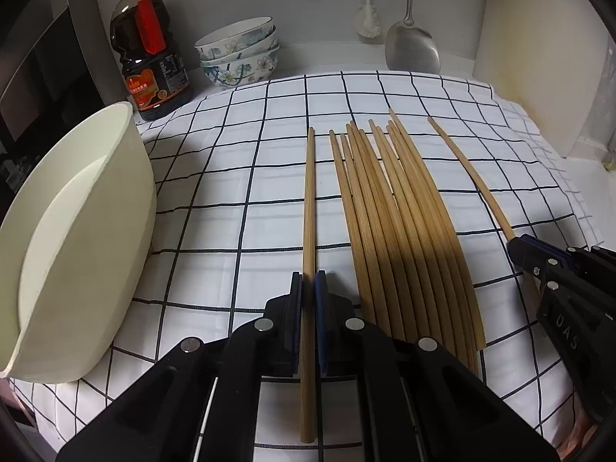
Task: Organize utensils
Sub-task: 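Close the left tool on one wooden chopstick while the right tool grasps another, then carry both held chopsticks up and over the cream-white basin with both tools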
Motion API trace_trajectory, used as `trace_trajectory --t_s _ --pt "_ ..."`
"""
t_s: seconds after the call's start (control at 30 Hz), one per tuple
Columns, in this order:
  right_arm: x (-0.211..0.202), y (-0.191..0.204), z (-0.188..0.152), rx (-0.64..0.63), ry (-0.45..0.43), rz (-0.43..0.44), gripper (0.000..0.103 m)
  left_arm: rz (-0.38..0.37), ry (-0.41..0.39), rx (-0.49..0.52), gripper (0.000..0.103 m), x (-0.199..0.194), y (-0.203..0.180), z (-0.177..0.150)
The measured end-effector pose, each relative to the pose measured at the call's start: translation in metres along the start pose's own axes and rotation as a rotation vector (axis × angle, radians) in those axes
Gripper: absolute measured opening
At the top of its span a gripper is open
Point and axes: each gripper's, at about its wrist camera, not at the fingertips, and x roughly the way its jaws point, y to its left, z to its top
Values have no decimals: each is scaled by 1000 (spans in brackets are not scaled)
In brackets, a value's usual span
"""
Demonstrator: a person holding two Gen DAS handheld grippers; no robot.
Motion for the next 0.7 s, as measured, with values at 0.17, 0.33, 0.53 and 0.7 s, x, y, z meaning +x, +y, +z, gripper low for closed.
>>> trace_trajectory --t_s 0.17,0.33,0.53,0.7 --pt "-18 -11 5 63 -57 69 6 -60 -8 -13 7 -10 7 -2" --pt "-34 -9 9 83 -101 120 6 -110 -54 -26 7 -37 18 1" --pt "-53 5 12 78 -147 168 6 -140 -113 -68 7 -71 48 12" --pt "-58 15 13 71 -158 184 6 -146 -133 -96 7 -88 76 20"
